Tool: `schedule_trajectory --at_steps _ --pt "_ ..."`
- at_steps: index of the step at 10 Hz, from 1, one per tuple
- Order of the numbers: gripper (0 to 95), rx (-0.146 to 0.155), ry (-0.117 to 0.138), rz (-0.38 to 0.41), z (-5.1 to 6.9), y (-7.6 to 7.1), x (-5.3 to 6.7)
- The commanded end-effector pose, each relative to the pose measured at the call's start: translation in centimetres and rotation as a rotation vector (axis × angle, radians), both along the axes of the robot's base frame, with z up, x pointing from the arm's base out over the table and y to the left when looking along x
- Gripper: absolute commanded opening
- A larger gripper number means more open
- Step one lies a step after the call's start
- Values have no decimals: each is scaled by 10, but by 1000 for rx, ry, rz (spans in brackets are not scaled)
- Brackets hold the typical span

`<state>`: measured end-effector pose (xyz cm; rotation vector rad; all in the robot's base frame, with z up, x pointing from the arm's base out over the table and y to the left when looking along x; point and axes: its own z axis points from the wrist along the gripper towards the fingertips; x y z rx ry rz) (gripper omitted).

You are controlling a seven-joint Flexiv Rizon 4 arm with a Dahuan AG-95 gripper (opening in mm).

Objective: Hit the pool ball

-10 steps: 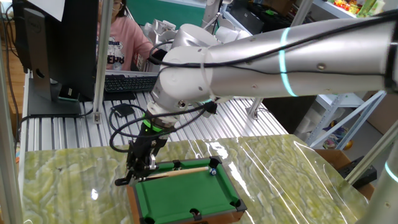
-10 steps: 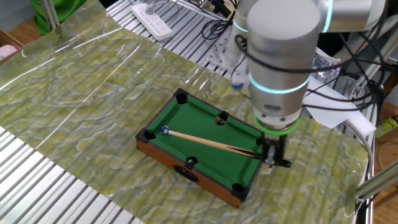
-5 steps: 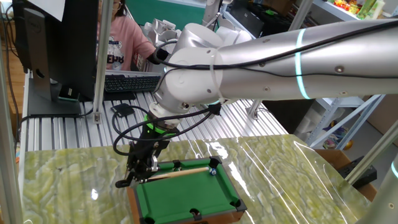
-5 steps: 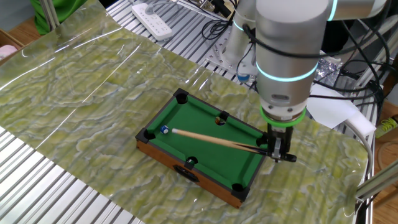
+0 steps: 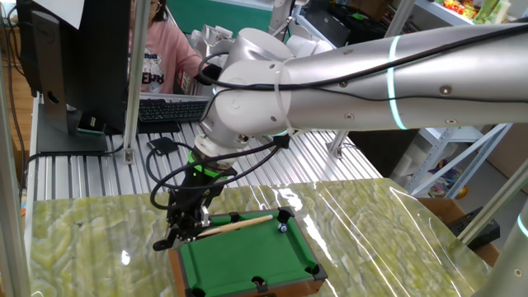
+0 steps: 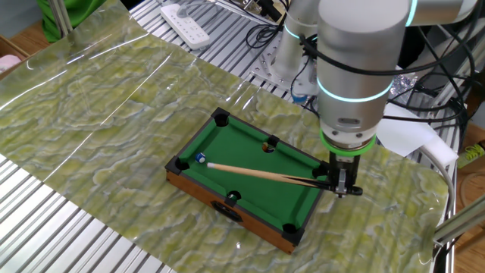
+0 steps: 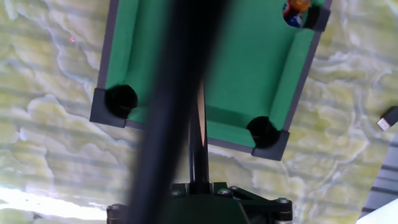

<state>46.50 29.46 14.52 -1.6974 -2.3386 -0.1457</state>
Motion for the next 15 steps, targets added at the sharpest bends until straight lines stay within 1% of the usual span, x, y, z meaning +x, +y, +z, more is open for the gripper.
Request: schedule_trajectory --at_steps 1,3,5,6,8,9,10,11,12,13,14,15 --pt "0 -13 3 88 0 0 0" --pt "0 -11 7 89 0 0 0" --pt "0 -10 13 122 3 2 -4" --pt "0 -6 18 139 4 2 -5" --pt "0 -6 17 153 4 2 -5" --pt "0 -4 25 186 4 2 -5" --pt "0 -5 35 192 4 2 -5" --pt "0 -3 41 163 4 2 -5" --pt "0 -4 42 155 4 2 -5" --pt "0 -13 49 102 4 2 -5" --pt "0 -15 50 56 4 2 -5" --pt "0 -12 53 41 4 2 -5"
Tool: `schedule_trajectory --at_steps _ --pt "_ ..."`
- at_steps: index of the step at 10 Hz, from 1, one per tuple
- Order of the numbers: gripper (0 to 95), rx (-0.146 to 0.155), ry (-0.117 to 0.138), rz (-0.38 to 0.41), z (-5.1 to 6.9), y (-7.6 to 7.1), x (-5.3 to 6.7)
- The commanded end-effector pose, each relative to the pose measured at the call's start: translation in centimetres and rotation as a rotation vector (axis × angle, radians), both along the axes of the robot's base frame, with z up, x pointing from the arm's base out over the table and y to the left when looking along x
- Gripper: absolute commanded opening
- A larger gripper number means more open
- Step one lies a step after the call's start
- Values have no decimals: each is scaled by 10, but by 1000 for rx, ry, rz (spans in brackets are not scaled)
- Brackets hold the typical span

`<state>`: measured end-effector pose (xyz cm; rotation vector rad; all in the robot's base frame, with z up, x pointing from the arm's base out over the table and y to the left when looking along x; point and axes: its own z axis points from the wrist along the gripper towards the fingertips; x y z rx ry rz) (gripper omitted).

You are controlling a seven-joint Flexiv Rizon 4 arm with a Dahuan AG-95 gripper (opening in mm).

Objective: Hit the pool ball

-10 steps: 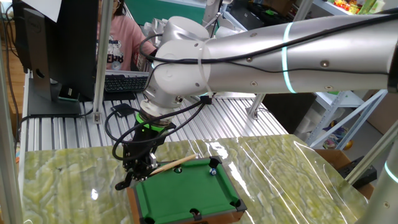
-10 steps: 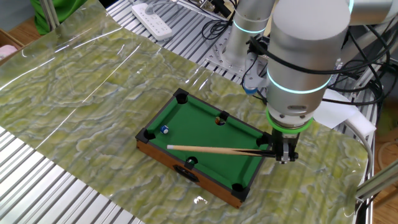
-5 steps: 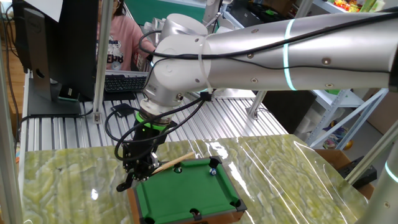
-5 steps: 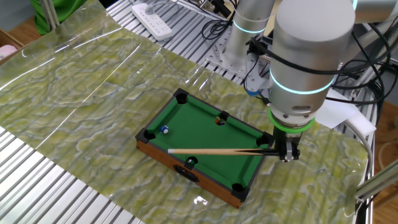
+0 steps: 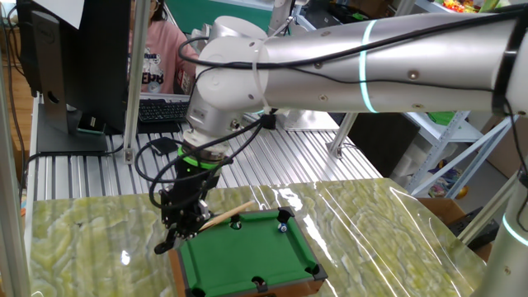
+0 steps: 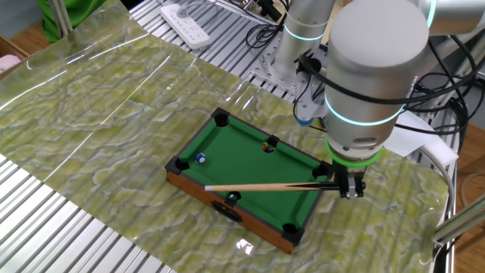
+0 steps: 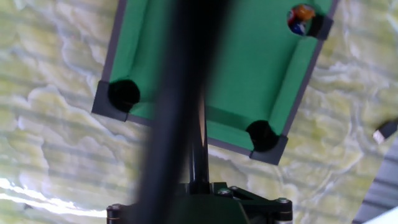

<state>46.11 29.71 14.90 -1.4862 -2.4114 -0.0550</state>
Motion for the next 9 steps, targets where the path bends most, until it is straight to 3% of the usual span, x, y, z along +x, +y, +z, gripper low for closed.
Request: schedule_trajectory --at_steps 1,3,5,9 --pt "0 -15 -14 -124 0 -1 -1" --pt "0 -31 -10 -156 0 -1 -1" --pt "0 -25 -11 -208 0 -1 -1" --pt "0 -18 -14 -189 0 -1 -1"
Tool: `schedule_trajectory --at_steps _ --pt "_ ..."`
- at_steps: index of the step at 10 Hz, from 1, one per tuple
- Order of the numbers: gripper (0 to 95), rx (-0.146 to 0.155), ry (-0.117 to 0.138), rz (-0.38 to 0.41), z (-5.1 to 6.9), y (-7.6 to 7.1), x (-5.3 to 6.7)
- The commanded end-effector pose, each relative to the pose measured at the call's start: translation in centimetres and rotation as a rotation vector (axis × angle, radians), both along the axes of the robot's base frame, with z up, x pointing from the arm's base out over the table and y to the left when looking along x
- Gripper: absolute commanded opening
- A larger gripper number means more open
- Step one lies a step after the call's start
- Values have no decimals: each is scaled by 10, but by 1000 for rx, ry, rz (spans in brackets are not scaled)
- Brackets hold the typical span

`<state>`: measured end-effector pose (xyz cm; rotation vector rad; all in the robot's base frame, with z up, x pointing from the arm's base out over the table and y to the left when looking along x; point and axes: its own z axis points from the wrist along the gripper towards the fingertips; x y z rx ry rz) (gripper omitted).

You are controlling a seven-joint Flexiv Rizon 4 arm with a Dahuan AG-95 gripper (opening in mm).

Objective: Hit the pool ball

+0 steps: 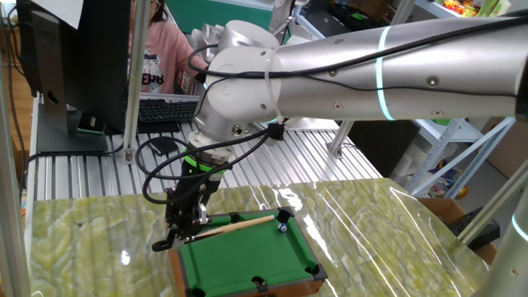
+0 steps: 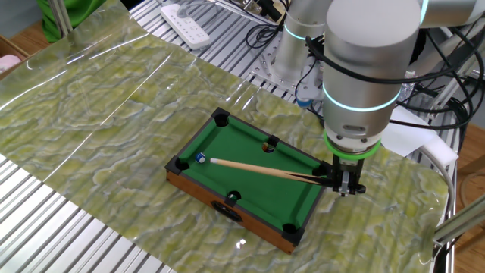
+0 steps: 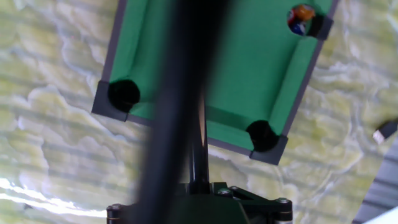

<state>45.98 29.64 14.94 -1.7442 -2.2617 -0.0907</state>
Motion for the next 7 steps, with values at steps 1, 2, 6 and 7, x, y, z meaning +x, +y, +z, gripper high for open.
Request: schedule_trajectory --at_steps 1,2,6,7 --pt "0 -2 -3 26 0 0 0" --pt "0 -2 -3 26 0 0 0" --pt "0 -3 -4 33 0 0 0" --pt "0 -8 -7 51 0 0 0"
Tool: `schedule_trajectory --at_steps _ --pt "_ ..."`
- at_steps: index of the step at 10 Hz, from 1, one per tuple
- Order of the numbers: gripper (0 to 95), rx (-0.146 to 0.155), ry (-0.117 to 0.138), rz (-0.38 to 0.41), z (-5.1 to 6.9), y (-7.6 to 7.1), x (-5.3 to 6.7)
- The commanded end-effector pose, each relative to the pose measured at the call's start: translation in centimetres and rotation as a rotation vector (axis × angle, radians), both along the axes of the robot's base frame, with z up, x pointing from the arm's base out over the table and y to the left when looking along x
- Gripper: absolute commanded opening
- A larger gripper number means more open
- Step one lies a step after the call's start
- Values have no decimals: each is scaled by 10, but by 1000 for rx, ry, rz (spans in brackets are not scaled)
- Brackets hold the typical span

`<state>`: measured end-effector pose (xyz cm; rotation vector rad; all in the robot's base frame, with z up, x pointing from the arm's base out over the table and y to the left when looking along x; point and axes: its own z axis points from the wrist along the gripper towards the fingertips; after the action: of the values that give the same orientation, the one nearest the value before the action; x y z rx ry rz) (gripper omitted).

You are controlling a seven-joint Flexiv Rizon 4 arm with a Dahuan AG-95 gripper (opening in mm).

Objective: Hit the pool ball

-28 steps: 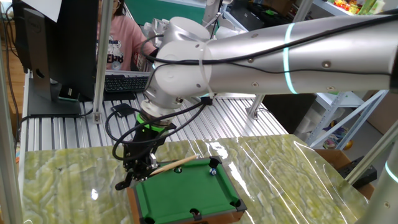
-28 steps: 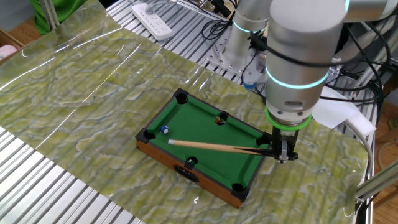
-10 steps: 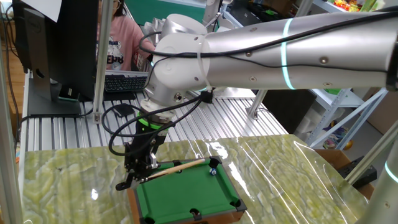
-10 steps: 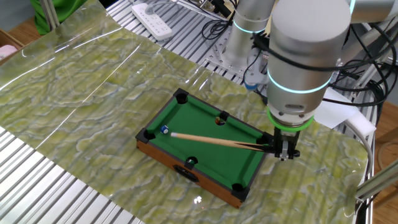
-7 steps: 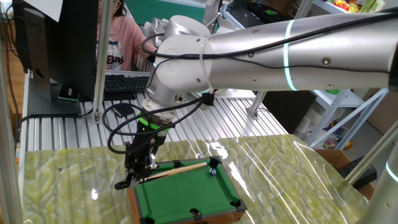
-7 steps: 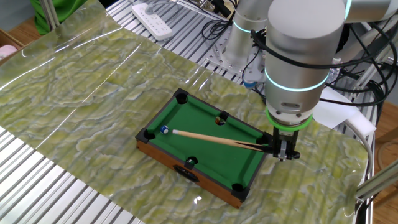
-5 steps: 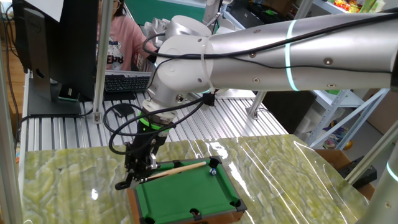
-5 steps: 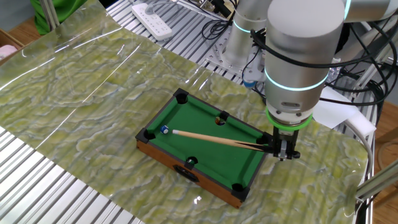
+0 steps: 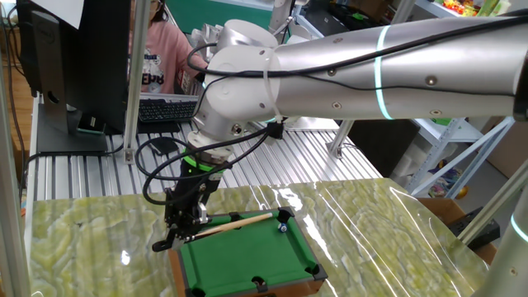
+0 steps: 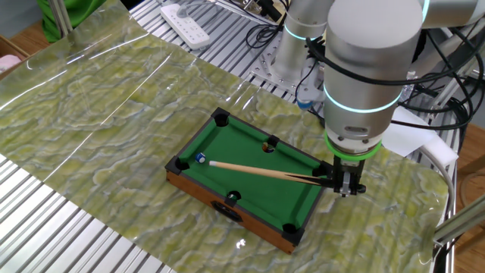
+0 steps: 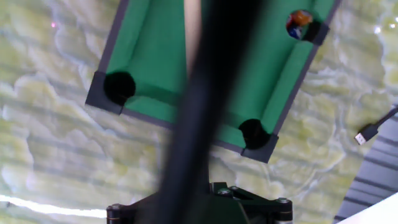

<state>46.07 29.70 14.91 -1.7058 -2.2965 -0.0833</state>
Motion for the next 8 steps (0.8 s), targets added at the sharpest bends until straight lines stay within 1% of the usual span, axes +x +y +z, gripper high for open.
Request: schedule_trajectory --at_steps 1,2,3,4,5,6,8 --pt "0 -13 -4 21 0 0 -1" --pt "0 -14 -6 27 0 0 1" --pt "0 -13 -7 30 2 5 7" --pt "0 -26 -7 36 5 11 17" --pt "0 -46 -1 32 10 19 30" --pt "0 -45 5 29 19 29 49" --pt "0 -45 7 33 27 36 71"
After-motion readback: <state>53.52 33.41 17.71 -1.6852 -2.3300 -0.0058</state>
